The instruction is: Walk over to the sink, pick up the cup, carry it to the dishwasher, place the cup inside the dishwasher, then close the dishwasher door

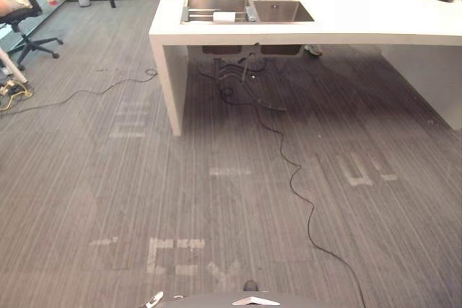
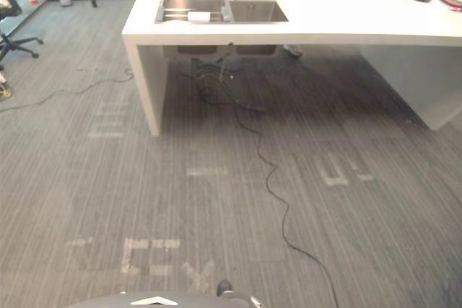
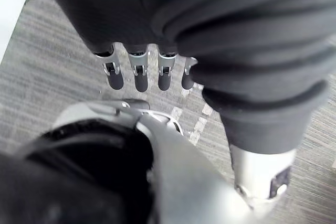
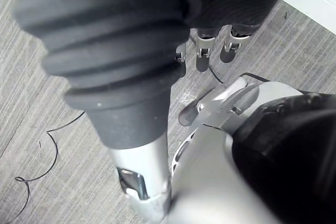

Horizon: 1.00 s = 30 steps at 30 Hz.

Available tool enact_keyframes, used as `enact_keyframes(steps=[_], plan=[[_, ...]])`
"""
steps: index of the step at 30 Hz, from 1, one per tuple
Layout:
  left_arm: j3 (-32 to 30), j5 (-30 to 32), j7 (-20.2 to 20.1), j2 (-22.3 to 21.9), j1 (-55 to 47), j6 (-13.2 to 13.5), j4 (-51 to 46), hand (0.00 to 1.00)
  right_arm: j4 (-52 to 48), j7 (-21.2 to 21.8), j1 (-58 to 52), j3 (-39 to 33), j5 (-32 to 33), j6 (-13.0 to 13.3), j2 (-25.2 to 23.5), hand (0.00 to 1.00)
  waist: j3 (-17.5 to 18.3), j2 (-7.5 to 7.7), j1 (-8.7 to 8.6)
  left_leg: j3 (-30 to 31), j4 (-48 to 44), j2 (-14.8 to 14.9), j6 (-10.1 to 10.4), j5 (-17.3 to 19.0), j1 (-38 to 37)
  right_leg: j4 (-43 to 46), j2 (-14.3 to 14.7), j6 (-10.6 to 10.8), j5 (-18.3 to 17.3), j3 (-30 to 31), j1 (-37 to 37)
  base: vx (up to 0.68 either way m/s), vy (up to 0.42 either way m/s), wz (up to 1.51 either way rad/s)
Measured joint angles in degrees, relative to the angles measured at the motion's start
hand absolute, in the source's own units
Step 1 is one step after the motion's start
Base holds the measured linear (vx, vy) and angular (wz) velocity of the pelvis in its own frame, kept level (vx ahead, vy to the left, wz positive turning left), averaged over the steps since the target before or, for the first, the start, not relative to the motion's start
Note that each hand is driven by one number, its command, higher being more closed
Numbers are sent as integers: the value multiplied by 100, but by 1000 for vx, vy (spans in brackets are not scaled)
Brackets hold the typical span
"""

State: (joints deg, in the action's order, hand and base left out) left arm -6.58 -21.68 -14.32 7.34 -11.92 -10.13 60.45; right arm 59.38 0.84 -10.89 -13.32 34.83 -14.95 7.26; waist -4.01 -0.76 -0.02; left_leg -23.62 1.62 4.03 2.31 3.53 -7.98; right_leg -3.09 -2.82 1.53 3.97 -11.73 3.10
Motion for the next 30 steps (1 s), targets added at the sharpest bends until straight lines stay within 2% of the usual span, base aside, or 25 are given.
enact_keyframes(steps=[2, 6, 8, 13, 15, 20, 24, 30], plan=[[4, -48, -28, 0, 10, -110, 59, 0, -12, 9, 4, -51, -153, 16, -8, 0, -5, -11, -11, -5, 174, -26, 41, -59, -160, -92, 20, 6, 3, -38, 118, 61, 9, 7], [23, -73, -41, 11, 102, -124, 58, 0, -7, 34, 80, -79, -159, 43, -4, 0, -28, -19, 3, -59, 277, -43, 60, -97, -225, -151, 16, 32, 8, -167, 171, 57, 19, 11], [97, -240, -39, 52, 101, -121, 81, 0, -16, 195, 151, -33, -133, 219, -12, 0, -46, -12, -4, -175, 277, -44, 63, -97, -245, -151, 15, 51, 5, -155, 168, 14, 6, -7], [227, -285, 6, 73, 165, -191, 75, 0, -21, 397, 431, -34, -147, 225, -51, 0, -113, -32, -21, -135, 276, -62, 66, -100, -207, -151, -3, 104, -2, -209, 154, -32, -2, 3], [282, -218, 47, 87, 206, -303, -45, 0, -23, 378, 509, -32, -152, 219, -79, 0, -137, -38, -20, 2, 277, -75, 53, -141, -67, -152, -31, 109, -6, -391, 64, -61, -6, 23], [648, -61, 178, 139, 311, -390, -128, 0, -17, 328, 511, -37, -22, 227, -53, 0, -277, -94, -57, 214, 277, -84, 58, -194, 7, -154, -59, 104, -4, -657, 95, -42, -7, 26], [727, -303, 399, 174, 314, -563, -55, 0, 23, -43, 498, -45, 584, 238, -67, 0, -304, -61, -99, 386, 277, -119, 41, -208, 0, -156, -102, 101, -2, -893, 178, -22, -2, 17], [723, -471, 410, 196, 338, -549, -15, 0, 60, -156, 565, -37, 875, 160, -58, 0, -355, -28, -65, 488, 279, -163, -37, -264, 177, -190, -143, 93, 20, -986, 55, -41, 11, 10]])
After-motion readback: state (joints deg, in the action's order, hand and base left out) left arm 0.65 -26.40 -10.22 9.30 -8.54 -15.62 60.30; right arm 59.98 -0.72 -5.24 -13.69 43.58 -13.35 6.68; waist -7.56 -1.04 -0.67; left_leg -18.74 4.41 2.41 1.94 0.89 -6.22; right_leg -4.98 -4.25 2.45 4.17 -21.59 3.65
